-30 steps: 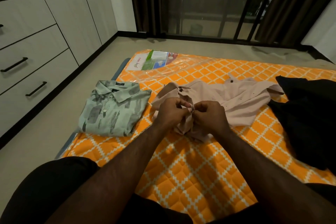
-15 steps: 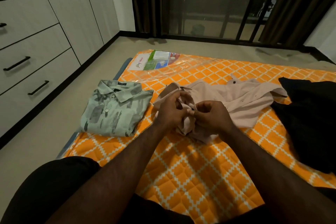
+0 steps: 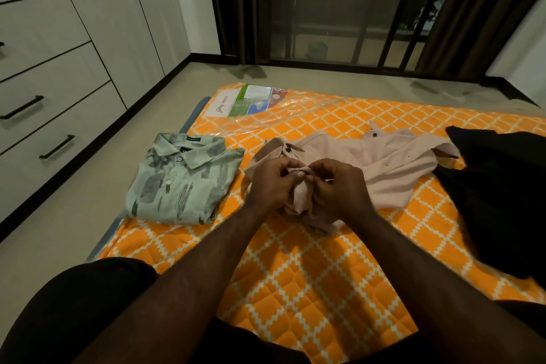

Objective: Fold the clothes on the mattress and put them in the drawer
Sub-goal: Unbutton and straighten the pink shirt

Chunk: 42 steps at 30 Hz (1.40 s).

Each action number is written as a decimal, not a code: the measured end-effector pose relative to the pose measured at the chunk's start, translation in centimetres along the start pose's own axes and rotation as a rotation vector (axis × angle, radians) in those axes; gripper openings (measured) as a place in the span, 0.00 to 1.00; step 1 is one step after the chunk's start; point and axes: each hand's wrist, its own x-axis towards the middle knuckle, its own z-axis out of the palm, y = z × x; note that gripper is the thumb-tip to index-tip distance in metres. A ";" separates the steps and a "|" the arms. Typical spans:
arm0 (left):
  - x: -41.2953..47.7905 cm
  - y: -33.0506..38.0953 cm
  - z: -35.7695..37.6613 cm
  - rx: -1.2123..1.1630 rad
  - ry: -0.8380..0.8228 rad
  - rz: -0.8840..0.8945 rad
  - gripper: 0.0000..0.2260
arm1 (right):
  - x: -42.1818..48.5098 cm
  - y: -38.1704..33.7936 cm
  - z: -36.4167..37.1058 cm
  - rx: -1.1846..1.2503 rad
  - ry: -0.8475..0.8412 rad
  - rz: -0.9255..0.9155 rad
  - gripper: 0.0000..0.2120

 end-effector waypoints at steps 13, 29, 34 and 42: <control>0.1 0.5 0.4 0.133 0.008 -0.015 0.09 | -0.4 -1.1 0.4 -0.195 0.171 -0.085 0.07; -0.2 1.8 0.7 0.268 0.169 0.205 0.04 | 0.3 -1.1 -0.2 0.077 0.098 0.139 0.05; -0.6 1.8 0.7 0.286 0.194 0.270 0.03 | 0.3 -1.8 -0.7 0.059 0.061 0.086 0.07; 0.1 1.3 0.1 -0.015 0.092 0.135 0.07 | 0.3 -1.3 -0.8 0.271 -0.003 0.228 0.07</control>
